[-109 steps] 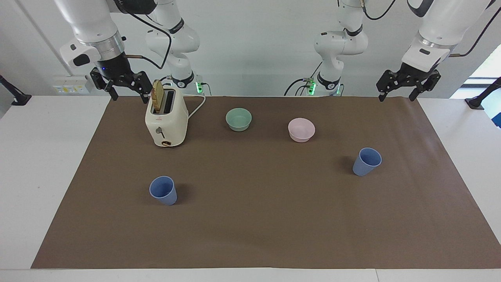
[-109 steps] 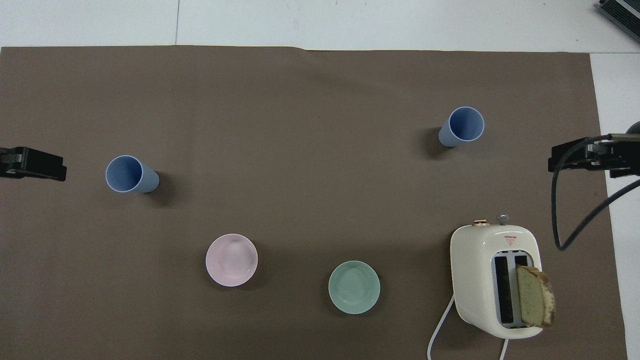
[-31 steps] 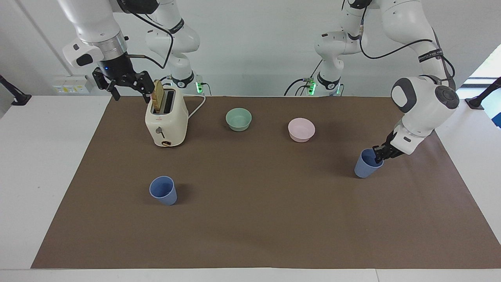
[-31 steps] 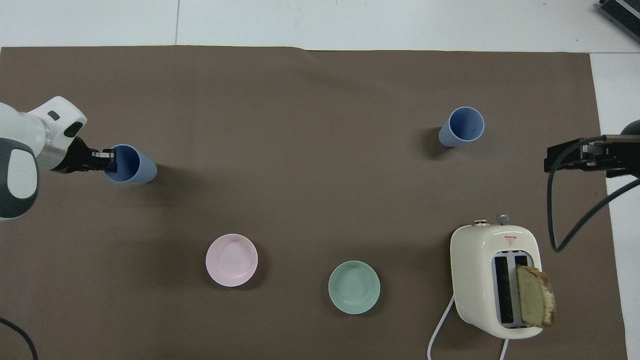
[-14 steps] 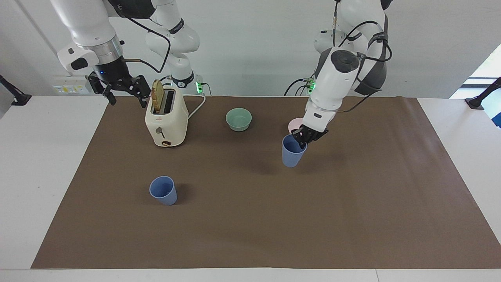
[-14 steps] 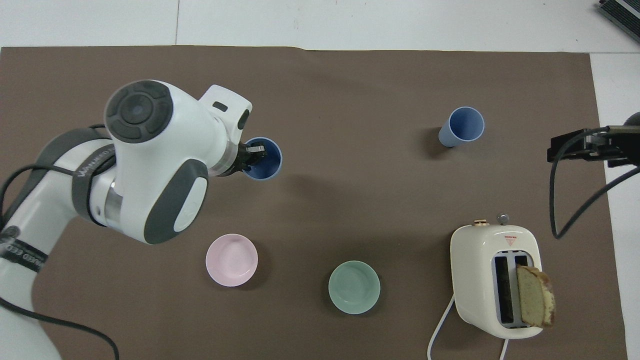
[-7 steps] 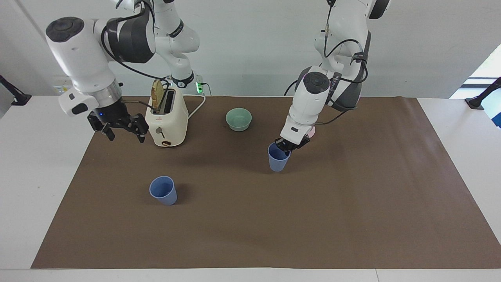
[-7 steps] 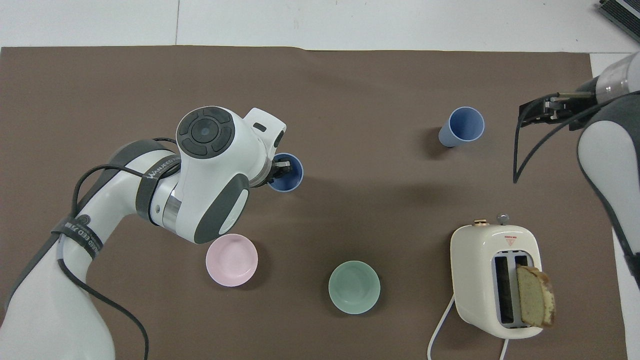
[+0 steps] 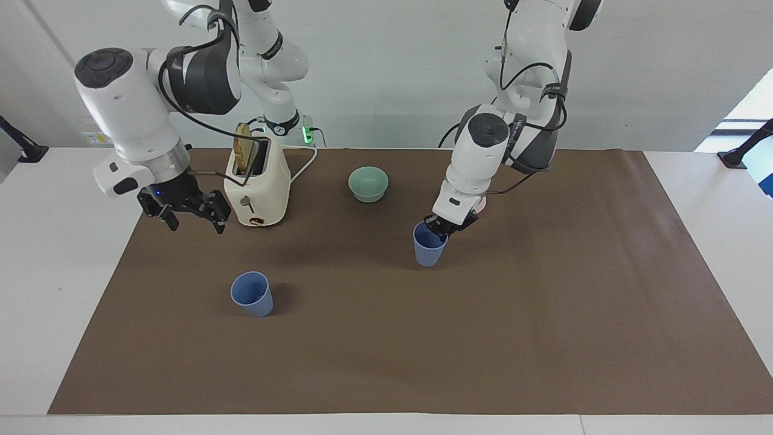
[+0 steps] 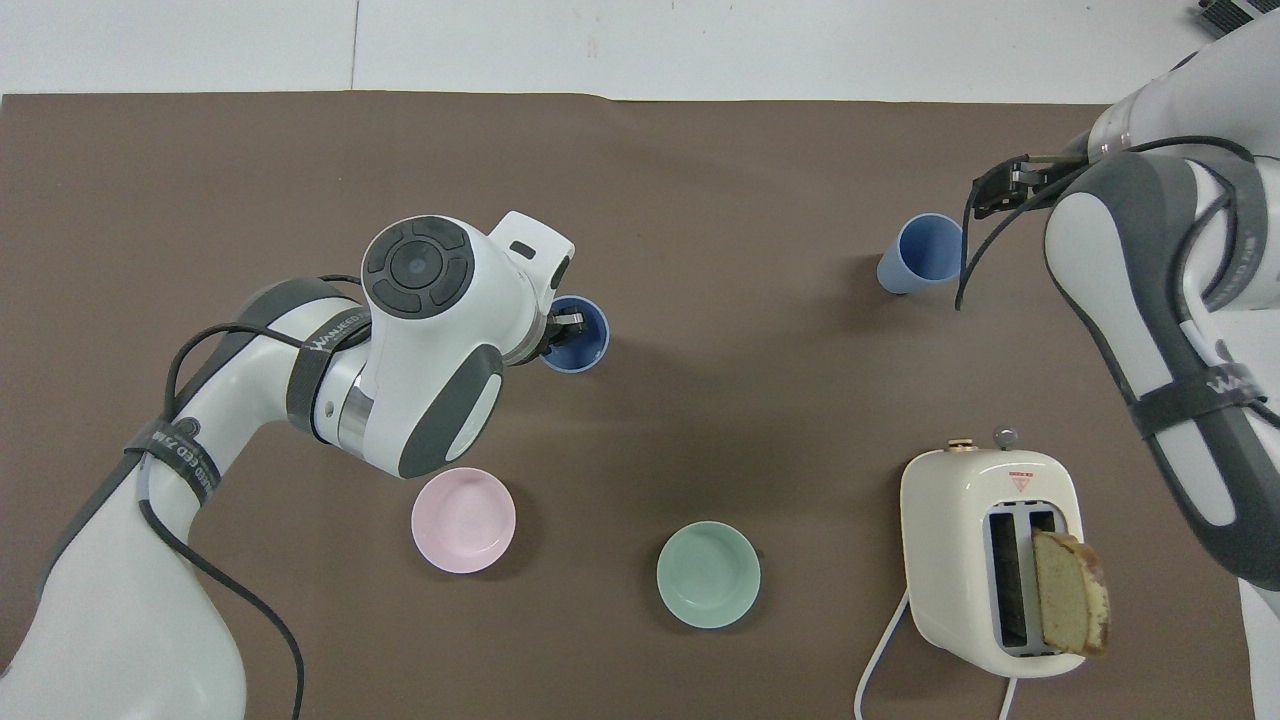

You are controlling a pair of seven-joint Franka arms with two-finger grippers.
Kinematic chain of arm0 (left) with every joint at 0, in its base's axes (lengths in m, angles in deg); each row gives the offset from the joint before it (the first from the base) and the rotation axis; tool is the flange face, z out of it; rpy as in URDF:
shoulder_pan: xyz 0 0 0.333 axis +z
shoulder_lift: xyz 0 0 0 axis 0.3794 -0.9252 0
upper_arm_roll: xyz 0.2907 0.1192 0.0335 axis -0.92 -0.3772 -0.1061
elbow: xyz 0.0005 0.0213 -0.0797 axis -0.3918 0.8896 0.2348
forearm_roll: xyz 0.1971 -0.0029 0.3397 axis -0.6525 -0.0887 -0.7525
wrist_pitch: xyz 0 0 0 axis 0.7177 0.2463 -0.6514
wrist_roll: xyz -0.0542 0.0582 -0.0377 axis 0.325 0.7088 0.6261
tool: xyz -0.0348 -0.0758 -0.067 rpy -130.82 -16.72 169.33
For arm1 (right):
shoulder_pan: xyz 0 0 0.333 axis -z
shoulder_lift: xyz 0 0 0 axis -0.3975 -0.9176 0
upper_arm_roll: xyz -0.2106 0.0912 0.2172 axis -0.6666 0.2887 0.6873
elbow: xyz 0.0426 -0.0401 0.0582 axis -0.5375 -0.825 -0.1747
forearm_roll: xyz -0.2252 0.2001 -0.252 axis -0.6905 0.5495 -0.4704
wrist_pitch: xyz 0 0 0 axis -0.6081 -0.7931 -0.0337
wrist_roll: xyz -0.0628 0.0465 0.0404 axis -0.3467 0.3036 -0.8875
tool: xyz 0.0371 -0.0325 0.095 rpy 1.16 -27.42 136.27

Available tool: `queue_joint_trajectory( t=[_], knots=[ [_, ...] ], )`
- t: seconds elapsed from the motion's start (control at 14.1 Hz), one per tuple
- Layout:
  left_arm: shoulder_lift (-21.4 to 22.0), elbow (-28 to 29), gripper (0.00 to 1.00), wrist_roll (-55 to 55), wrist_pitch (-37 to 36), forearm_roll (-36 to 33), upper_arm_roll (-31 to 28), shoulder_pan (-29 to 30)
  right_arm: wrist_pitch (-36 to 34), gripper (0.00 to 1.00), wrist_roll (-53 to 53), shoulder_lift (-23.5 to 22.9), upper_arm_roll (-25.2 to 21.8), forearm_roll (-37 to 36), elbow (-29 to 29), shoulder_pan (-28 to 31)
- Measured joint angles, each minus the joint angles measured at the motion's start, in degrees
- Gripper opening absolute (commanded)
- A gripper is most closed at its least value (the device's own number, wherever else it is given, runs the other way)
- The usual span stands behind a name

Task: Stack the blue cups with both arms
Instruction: 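Set down the cup with the left gripper while the right gripper grasps the other cup, then release and withdraw the left gripper while the right gripper lifts the cup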

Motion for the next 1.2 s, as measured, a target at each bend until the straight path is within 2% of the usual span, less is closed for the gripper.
queue_joint_trajectory(
  t=[0.28, 0.35, 0.49, 0.57, 0.64, 0.71, 0.92, 1.2],
  knots=[
    [-0.84, 0.01, 0.01, 0.0, 0.73, -0.2, 0.0, -0.01, 3.16, 0.98, 0.0, -1.75, 0.07, 0.0, -2.32, -0.25],
    [-0.86, 0.05, 0.1, 0.0, 0.87, -0.21, 0.0, -0.01, 3.4, 0.97, 0.0, -2.08, 0.07, 0.0, -2.76, -0.3],
    [-0.88, 0.44, 0.73, 0.0, 1.55, -0.23, 0.01, -0.02, 4.46, 0.91, 0.0, -2.67, 0.07, 0.0, -4.54, -0.33],
    [-0.88, 0.67, 0.97, 0.0, 1.82, -0.24, 0.01, -0.02, 4.88, 0.84, 0.0, -2.93, 0.07, 0.0, -5.55, -0.34],
    [-0.88, 0.79, 1.0, 0.0, 1.87, -0.24, 0.01, -0.02, 5.2, 0.79, 0.0, -3.06, 0.07, 0.0, -6.39, -0.34],
    [-0.88, 0.85, 1.0, 0.0, 1.88, -0.24, 0.01, -0.02, 5.31, 0.67, 0.0, -3.11, 0.07, 0.0, -6.98, -0.34],
    [-0.85, 0.83, 1.0, 0.02, 1.81, -0.25, -0.11, -0.01, 5.35, 0.01, 0.0, -3.09, 0.07, 0.01, -7.27, -0.34],
    [1.71, -1.26, 1.0, 0.02, -1.76, -0.34, -1.7, 0.78, 5.45, 0.0, 0.0, -3.07, 0.07, 0.01, -7.25, -0.34]
  ],
)
